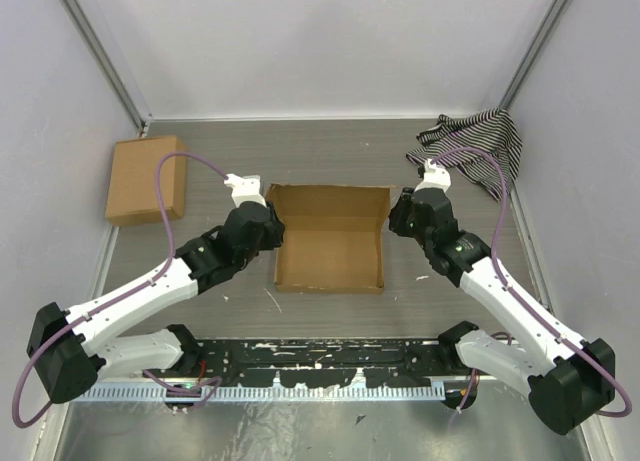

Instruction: Fold the paper box

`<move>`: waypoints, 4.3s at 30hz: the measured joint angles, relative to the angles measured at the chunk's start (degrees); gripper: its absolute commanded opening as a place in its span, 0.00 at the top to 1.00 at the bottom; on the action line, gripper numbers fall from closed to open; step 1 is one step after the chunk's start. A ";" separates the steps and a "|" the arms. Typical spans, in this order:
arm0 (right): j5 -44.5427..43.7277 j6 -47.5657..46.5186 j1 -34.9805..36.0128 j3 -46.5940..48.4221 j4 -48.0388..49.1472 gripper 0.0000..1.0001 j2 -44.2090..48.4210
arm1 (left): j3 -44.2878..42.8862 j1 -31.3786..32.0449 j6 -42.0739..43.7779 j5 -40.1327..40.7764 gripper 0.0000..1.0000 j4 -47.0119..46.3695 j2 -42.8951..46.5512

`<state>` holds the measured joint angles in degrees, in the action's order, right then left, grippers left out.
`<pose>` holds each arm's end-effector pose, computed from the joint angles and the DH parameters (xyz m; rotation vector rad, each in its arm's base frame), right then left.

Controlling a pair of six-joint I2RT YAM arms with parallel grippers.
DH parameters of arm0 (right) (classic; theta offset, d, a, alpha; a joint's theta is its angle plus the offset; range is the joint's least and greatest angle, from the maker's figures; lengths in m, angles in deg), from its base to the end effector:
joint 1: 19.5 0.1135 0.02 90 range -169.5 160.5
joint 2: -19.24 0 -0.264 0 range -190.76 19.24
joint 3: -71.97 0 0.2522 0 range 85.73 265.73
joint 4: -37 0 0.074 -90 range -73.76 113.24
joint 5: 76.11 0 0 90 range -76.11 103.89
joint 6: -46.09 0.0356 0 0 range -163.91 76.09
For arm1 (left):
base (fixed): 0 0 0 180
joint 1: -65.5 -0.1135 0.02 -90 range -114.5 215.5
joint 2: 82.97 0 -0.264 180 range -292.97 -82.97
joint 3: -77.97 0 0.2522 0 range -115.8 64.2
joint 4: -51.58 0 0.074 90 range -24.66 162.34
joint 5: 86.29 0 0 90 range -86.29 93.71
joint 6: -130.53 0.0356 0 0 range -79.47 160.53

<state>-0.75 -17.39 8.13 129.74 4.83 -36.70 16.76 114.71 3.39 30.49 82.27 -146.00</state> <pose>0.1971 0.0930 0.2855 0.1337 2.0917 0.3065 0.1699 -0.1724 0.2839 -0.0514 2.0979 -0.4197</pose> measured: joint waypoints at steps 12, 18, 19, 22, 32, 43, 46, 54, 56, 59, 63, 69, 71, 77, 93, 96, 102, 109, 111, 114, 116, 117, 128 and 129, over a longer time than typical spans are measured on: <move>1.29 -0.48 0.00 -0.96 0.96 0.48 1.68 | -0.57 0.00 -0.13 6.47 0.51 5.38 3.13; 4.26 -0.94 0.00 -2.56 2.75 0.48 2.56 | -0.68 0.02 0.70 9.09 0.51 7.02 3.26; 4.57 -0.98 0.00 -2.89 2.97 0.48 3.34 | -0.68 0.02 0.87 9.16 0.51 6.99 3.26; 4.94 -1.16 0.00 -3.15 3.04 0.48 5.55 | -0.68 0.00 1.16 9.16 0.51 6.97 3.21; 5.60 -2.80 0.00 -2.99 2.10 0.48 7.17 | -4.04 0.02 3.23 9.31 0.61 6.08 -0.61; 6.71 -3.76 0.00 -2.25 0.76 0.48 7.17 | -4.33 0.00 5.20 10.19 0.97 5.44 -0.85; 7.50 -3.82 0.00 -2.23 0.76 0.47 7.17 | -4.33 0.02 4.98 9.42 1.00 4.85 -0.85; 9.18 -3.80 0.00 -2.23 0.74 0.47 7.23 | -4.33 0.02 1.05 5.27 1.00 3.56 -0.96; 9.38 -3.78 0.00 -2.23 0.68 0.47 7.34 | -4.28 0.00 0.00 4.39 1.00 3.30 -1.01; 9.49 -3.78 0.00 -2.23 0.52 0.47 7.67 | -3.91 0.00 -1.11 3.54 0.97 2.69 -1.01; 9.84 -3.72 0.00 -2.43 0.22 0.47 7.96 | -3.41 0.02 -2.01 2.69 0.87 2.58 -0.98; 10.05 -3.61 0.00 -2.86 -2.67 0.43 10.80 | 0.11 0.87 -3.82 1.38 0.69 4.55 -0.17; 10.10 -3.43 0.00 -2.86 -4.31 0.41 12.55 | 1.46 1.49 -4.83 0.79 0.62 6.64 1.01; 11.15 -2.47 0.00 -1.36 -13.81 0.37 19.32 | 2.64 3.48 -8.63 -1.07 0.58 14.75 10.03; 11.80 1.97 0.00 5.09 -21.84 0.15 11.17 | -0.68 3.87 -11.47 1.86 0.31 27.36 21.35; 10.95 2.21 -0.31 4.11 -18.97 0.14 3.28 | -3.21 3.50 -10.03 2.56 0.28 25.42 9.40; 12.90 2.19 -3.41 1.60 -11.87 0.14 -9.25 | -7.02 -0.28 -7.30 1.18 0.28 20.76 -9.75; 17.07 1.60 -5.73 0.72 -4.55 0.18 -17.62 | -7.10 -7.54 -4.44 -4.50 0.30 14.21 -18.82; 18.32 1.16 -5.88 0.72 -2.86 0.20 -19.67 | -7.10 -8.17 -3.74 -5.75 0.31 12.59 -20.04; 20.37 0.63 -6.03 0.72 -0.44 0.21 -23.04 | -7.28 -8.22 -2.86 -7.89 0.33 9.92 -21.81; 21.97 0.63 -6.16 0.72 1.27 0.22 -24.44 | -7.56 -8.22 -2.27 -9.20 0.34 8.63 -22.95; 22.53 0.63 -6.27 0.72 2.03 0.22 -24.83 | -7.87 -8.20 -2.08 -9.73 0.34 8.26 -23.52; 25.77 0.24 -7.72 6.49 5.11 0.24 -31.98 | -15.02 -8.92 0.31 -12.52 0.36 6.51 -30.91; 25.81 0.20 -8.02 7.37 5.18 0.24 -32.85 | -15.58 -9.20 0.46 -12.66 0.36 6.49 -31.39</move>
<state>25.07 -17.19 0.11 137.11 10.01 -69.55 1.18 105.51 3.85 17.84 88.76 -177.38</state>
